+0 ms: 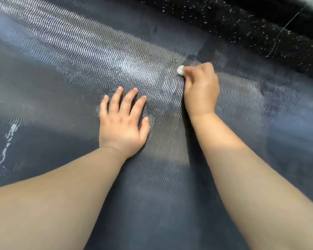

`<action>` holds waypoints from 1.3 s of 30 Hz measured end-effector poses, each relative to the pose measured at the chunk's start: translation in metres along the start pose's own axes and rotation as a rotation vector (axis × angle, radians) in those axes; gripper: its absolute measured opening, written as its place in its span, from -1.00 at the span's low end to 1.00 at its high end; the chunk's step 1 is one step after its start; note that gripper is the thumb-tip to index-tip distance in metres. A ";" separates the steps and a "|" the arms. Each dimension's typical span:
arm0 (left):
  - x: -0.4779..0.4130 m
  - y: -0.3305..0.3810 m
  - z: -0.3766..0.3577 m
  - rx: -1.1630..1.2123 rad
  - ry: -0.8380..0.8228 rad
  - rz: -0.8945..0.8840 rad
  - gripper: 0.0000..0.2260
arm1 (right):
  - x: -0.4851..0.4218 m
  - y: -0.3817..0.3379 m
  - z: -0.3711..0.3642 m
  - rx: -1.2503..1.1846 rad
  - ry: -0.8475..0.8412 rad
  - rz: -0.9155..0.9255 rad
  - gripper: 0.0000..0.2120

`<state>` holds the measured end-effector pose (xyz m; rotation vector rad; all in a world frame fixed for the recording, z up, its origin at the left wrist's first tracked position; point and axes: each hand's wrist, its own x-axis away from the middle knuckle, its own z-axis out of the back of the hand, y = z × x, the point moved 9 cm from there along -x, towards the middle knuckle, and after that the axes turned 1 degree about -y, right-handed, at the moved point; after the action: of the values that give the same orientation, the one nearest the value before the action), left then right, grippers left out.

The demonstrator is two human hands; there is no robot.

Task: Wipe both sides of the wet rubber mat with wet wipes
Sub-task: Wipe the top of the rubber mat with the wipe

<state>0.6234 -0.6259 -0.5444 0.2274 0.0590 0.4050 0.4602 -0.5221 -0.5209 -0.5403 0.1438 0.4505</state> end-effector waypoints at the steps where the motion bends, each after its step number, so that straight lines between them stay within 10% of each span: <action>1: 0.000 0.000 0.001 0.001 0.006 -0.003 -0.53 | 0.025 -0.013 0.004 -0.030 -0.016 0.067 -0.88; 9: -0.001 0.000 0.002 -0.009 0.037 -0.017 -0.55 | 0.085 -0.042 0.010 -0.111 -0.327 0.479 -0.87; 18: -0.001 0.000 0.000 -0.021 0.037 -0.017 -0.55 | -0.118 0.027 -0.019 0.024 -0.031 -0.080 -0.80; 30: -0.002 0.000 0.000 -0.029 -0.002 -0.005 -0.54 | 0.062 -0.024 0.012 -0.106 -0.349 0.307 -0.80; 39: -0.002 0.002 0.001 -0.019 0.021 -0.015 -0.54 | -0.108 0.070 0.004 0.025 -0.025 -0.285 -0.79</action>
<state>0.6210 -0.6246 -0.5428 0.2043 0.0775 0.3926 0.3325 -0.5077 -0.5234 -0.5215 0.0470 0.1771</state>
